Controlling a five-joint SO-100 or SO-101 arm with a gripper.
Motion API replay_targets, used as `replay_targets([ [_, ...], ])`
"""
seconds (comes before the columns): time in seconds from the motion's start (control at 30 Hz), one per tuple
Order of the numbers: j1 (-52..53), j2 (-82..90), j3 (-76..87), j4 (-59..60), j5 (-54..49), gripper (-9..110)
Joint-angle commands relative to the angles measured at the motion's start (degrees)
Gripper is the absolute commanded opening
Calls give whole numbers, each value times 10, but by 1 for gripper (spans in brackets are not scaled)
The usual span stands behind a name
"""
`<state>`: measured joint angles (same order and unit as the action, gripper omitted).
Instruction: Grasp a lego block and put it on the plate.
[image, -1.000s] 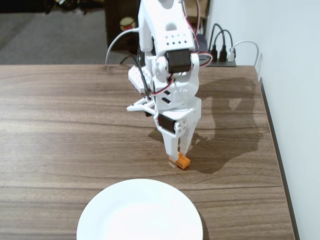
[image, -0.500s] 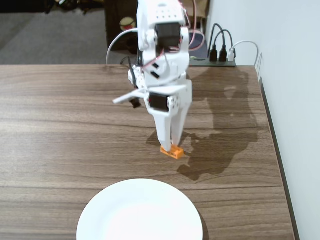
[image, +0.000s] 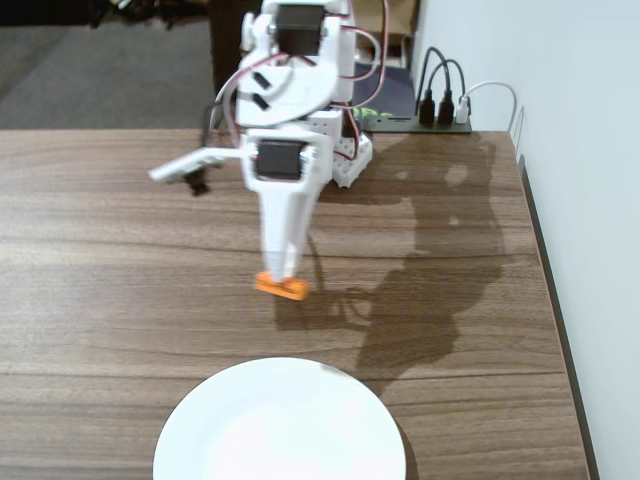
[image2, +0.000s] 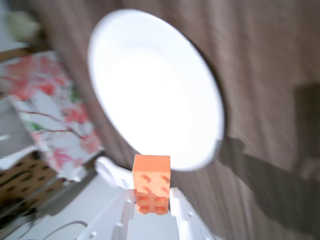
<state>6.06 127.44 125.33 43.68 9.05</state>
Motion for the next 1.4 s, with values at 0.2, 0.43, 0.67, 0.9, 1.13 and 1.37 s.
replay_targets([
  [0.2, 40, -70, -28, -180, -76, 7],
  [0.43, 46, -179, -29, -278, -98, 7],
  [0.67, 35, -300, -76, -272, -83, 7],
  [0.9, 16, -382, -156, -183, -44, 7],
  [1.13, -8, -415, -198, -120, -7, 8],
  [1.37, -14, -417, -198, -114, -1, 8],
])
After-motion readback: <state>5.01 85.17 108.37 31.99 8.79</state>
